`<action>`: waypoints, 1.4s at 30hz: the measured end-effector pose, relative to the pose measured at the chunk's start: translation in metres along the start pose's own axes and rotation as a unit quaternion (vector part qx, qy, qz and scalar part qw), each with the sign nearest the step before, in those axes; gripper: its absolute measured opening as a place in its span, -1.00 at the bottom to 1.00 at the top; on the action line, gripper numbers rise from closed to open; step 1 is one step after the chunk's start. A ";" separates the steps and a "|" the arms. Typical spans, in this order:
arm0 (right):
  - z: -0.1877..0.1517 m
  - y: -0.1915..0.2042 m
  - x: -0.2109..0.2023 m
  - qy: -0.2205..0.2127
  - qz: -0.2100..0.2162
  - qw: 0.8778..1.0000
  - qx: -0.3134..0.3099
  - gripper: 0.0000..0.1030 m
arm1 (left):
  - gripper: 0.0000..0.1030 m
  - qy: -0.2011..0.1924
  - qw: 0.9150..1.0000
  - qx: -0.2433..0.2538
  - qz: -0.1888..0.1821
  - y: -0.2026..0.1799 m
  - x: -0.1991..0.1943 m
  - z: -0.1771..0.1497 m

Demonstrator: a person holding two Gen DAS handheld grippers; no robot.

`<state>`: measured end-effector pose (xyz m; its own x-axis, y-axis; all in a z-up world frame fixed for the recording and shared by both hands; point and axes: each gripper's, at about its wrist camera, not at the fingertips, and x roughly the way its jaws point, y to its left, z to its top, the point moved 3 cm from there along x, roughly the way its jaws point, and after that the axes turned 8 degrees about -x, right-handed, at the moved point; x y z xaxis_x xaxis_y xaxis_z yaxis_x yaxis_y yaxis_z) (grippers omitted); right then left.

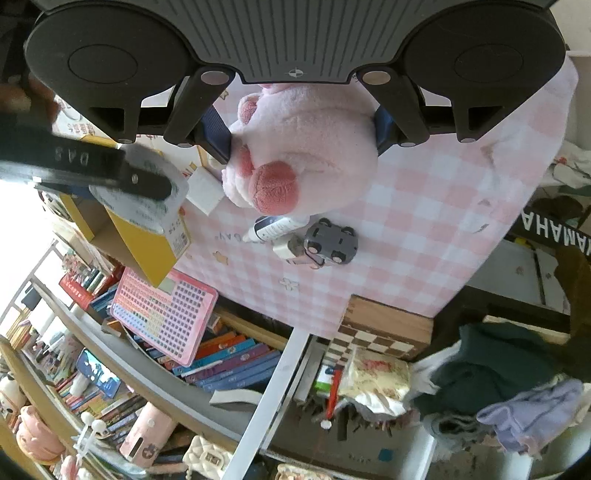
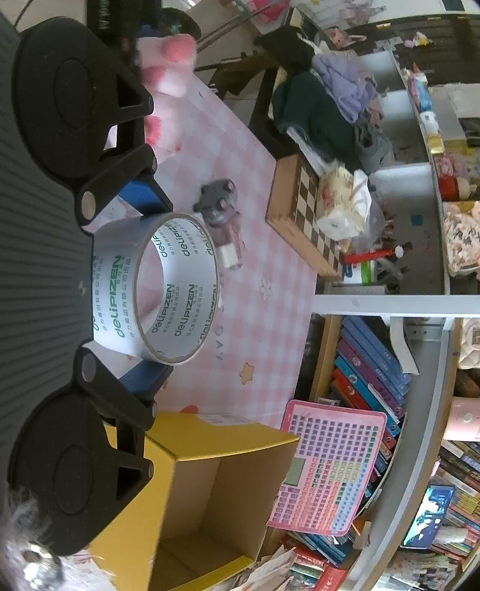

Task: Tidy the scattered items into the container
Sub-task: 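Lift the pink pig and tape roll and carry both toward the yellow box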

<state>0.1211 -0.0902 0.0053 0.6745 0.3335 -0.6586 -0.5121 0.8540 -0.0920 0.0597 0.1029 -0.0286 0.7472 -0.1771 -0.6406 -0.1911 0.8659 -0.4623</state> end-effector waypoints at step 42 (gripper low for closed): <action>-0.088 0.022 -0.090 0.015 -0.020 0.999 0.028 0.61 | 0.46 0.008 0.999 0.038 -0.019 -0.027 -0.059 -0.056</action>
<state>0.0025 -0.1366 -0.0035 0.6777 0.2874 -0.6768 -0.4542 0.8875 -0.0780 -0.0147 0.0635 -0.0130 0.7421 -0.2171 -0.6341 -0.1139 0.8914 -0.4386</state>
